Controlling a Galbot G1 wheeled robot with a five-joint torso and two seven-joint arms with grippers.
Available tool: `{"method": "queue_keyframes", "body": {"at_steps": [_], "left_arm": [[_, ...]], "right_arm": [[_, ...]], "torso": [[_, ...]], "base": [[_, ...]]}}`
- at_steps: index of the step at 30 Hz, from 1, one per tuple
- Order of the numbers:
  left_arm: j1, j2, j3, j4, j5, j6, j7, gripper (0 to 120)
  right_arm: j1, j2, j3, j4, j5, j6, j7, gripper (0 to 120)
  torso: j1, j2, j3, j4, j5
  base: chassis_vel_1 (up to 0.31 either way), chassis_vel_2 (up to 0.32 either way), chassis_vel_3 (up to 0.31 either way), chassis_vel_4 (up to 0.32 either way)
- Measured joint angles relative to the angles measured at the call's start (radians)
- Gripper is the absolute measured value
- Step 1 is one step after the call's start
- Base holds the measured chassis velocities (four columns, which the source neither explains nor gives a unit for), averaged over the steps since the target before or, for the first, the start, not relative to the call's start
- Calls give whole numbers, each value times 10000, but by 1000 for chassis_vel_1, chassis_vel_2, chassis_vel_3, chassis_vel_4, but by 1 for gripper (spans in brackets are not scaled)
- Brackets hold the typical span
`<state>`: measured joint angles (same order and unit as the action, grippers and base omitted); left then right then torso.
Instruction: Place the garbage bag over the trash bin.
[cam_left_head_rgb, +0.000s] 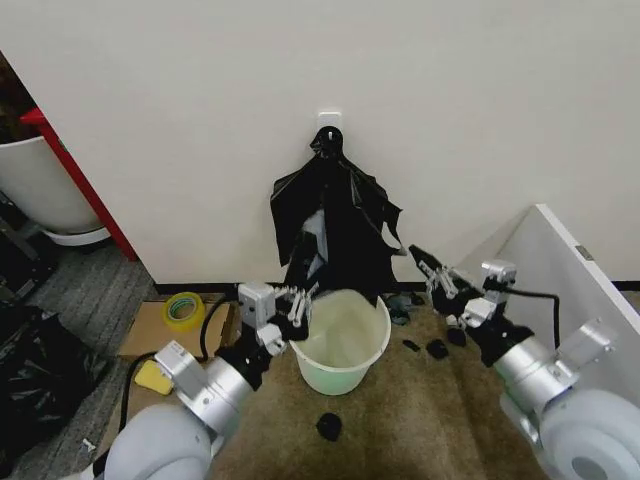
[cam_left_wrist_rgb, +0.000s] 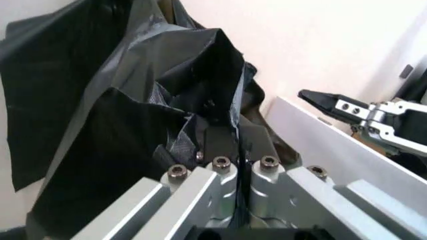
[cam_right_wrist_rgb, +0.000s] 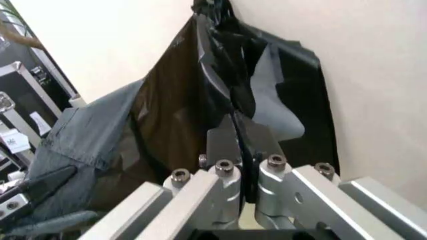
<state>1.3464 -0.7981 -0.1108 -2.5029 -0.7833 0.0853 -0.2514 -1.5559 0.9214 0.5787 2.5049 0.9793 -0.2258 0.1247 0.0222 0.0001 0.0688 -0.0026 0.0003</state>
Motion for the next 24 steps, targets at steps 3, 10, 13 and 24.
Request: {"method": "queue_keyframes", "body": {"at_steps": [3, 10, 13, 24], "left_arm": [[-102, -66, 49, 0, 90, -8, 31, 0], [-243, -29, 33, 28, 21, -17, 25, 0], [-238, -107, 44, 73, 22, -18, 25, 0], [-308, -476, 102, 244, -17, -10, -117, 0]], "right_arm": [[313, 191, -296, -37, -103, -67, 53, 0], [750, 385, -469, -345, 356, -334, 337, 15], [777, 454, -418, -426, 838, -569, 511, 24], [-882, 988, -11, -250, 38, -1696, 871, 65]], "torso": [[0, 0, 1, 2, 0], [1, 0, 1, 2, 1], [1, -1, 1, 2, -1], [1, -1, 1, -1, 0]], "base": [[0, 0, 0, 0], [0, 0, 0, 0], [0, 0, 0, 0], [0, 0, 0, 0]]}}
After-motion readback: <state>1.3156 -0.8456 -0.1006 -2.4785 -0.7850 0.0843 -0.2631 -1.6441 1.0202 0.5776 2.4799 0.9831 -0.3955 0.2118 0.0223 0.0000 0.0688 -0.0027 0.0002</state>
